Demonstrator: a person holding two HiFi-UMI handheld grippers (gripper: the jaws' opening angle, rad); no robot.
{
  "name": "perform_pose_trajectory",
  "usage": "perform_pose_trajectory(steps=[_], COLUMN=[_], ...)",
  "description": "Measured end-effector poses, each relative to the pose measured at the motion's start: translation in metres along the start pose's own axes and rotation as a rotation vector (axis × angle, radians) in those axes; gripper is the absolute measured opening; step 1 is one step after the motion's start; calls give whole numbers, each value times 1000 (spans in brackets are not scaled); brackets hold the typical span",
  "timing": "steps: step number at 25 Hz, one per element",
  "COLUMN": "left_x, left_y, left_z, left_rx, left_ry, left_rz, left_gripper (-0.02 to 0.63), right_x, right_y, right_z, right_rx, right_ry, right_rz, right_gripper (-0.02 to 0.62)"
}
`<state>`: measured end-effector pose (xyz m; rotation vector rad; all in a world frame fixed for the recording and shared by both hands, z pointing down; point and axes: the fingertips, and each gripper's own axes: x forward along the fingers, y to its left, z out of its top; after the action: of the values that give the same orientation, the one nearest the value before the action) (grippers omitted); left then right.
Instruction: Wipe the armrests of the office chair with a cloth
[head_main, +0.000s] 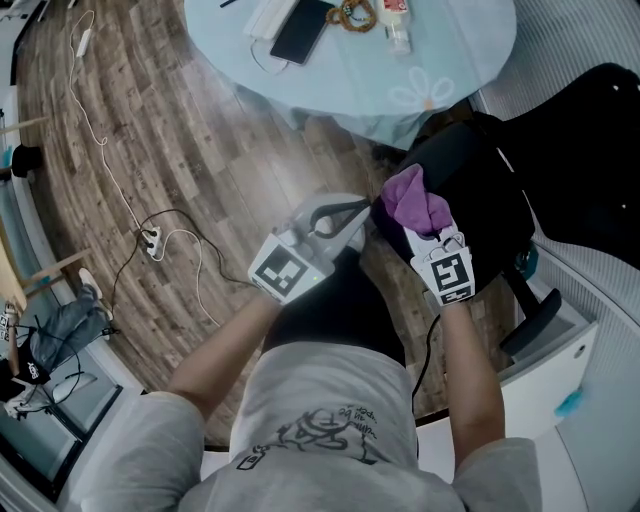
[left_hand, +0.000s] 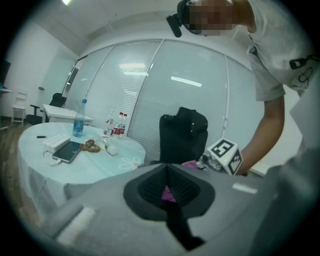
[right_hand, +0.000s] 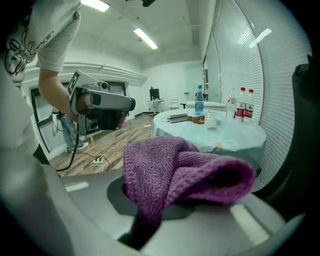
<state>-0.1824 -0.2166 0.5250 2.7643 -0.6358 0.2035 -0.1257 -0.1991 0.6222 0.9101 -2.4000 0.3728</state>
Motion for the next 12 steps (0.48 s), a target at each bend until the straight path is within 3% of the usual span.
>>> perform_pose_trajectory(steps=[6,12], left_x=[0,1], left_y=[-2,-2], left_z=[-8,-10], left_rx=[2,-15], left_ry=[24,13], left_rz=[-2,5], left_gripper=[0,0], right_x=[0,-5], right_y=[-38,-119], right_z=[-3,-7], right_rx=[-4,60], right_ry=[2,-3], right_rz=[-14,-124], right_gripper=[35,37])
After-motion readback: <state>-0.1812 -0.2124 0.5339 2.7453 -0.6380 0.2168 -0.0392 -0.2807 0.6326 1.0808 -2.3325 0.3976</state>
